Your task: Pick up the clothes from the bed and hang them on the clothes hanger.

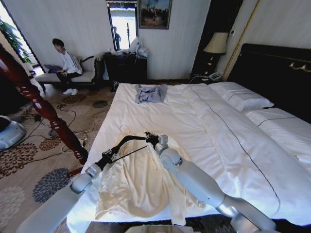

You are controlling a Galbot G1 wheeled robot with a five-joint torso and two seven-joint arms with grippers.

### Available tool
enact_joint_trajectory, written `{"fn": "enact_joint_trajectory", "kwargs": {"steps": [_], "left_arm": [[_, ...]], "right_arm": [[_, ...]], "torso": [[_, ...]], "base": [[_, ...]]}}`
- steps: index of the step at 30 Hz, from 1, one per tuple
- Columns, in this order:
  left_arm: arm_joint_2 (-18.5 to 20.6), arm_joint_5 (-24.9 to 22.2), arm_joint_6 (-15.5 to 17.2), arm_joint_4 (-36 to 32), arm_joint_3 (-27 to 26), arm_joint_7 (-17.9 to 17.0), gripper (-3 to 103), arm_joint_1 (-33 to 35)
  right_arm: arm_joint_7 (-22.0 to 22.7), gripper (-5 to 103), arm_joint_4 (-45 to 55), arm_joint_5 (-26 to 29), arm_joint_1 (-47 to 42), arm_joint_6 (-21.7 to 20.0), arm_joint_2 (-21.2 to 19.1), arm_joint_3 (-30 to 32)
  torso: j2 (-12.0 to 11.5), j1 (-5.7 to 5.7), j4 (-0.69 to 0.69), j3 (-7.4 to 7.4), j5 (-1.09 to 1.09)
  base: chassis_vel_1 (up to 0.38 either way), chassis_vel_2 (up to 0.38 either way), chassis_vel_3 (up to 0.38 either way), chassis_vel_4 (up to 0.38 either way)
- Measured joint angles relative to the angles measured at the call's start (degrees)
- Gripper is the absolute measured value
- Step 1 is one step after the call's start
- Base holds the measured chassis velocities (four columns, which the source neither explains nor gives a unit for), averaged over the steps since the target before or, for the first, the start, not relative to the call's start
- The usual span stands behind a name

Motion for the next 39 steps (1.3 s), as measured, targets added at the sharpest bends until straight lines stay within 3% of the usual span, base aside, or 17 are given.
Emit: {"fn": "enact_joint_trajectory", "kwargs": {"steps": [9,22,39], "left_arm": [[-4.84,-0.72,-0.47,2.89,3.33,-0.57,21,-4.29],[-6.53,-2.53,-0.79,4.82,8.44,-0.04,21,-9.02],[-9.38,-2.33,-1.40,8.17,12.95,-0.05,21,-14.58]], "right_arm": [[0.67,0,1.89,4.00,-0.67,-0.68,-0.90,0.91],[0.95,0,5.41,12.45,-0.91,-2.82,-2.52,2.48],[-1.67,0,7.79,13.33,-2.07,-4.15,-6.01,2.13]], "torso": [[0.00,0.00,0.00,0.00,-0.01],[0.00,0.00,0.00,0.00,0.00],[0.00,0.00,0.00,0.00,-0.01]], "base": [[0.000,0.000,0.000,0.000],[0.000,0.000,0.000,0.000],[0.000,0.000,0.000,0.000]]}}
